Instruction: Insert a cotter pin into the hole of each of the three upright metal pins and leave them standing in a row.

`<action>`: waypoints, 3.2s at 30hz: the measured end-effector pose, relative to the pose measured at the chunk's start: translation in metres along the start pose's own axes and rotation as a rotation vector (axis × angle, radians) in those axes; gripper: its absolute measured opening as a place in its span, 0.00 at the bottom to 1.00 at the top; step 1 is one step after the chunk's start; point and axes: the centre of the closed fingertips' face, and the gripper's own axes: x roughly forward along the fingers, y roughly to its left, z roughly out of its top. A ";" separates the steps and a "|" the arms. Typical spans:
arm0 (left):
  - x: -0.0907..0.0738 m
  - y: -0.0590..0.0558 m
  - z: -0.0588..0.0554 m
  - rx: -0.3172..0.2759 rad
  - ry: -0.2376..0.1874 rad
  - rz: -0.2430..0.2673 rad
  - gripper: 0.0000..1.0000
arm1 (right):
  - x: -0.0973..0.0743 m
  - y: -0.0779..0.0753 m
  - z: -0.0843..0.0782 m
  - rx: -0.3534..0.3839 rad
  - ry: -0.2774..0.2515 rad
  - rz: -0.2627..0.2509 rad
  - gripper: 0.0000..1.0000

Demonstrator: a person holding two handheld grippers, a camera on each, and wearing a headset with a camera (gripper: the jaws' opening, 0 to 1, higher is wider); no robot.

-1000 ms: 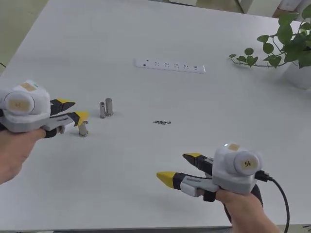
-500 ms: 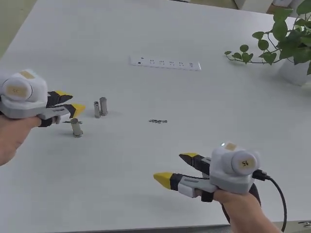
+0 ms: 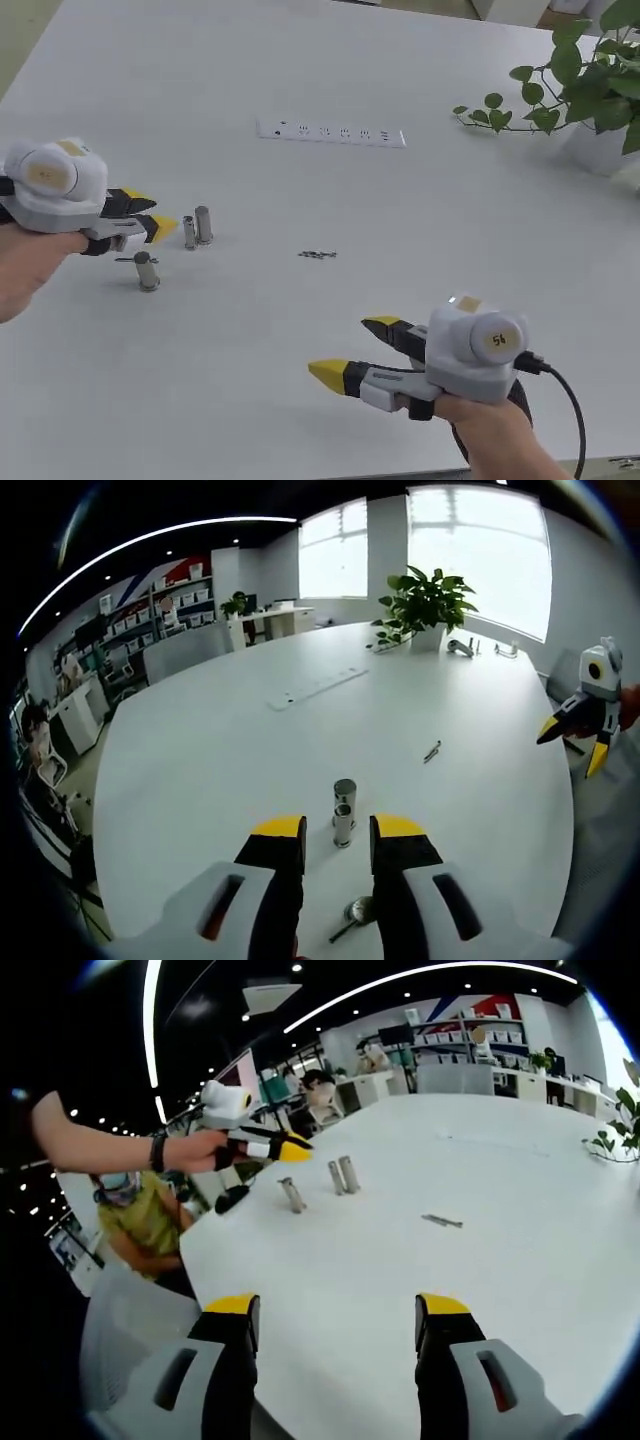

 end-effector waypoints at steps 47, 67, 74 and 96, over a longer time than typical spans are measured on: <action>0.048 -0.005 -0.016 0.074 0.163 -0.146 0.08 | -0.009 -0.009 -0.012 0.044 0.003 -0.024 0.65; 0.048 -0.006 -0.017 0.077 0.169 -0.137 0.07 | -0.011 -0.011 -0.012 0.047 -0.004 -0.027 0.65; 0.044 -0.010 -0.015 0.081 0.162 -0.136 0.06 | -0.011 -0.011 -0.011 0.047 -0.008 -0.026 0.65; 0.017 -0.015 0.005 0.082 0.116 -0.126 0.06 | -0.008 -0.005 -0.008 0.030 -0.015 -0.007 0.65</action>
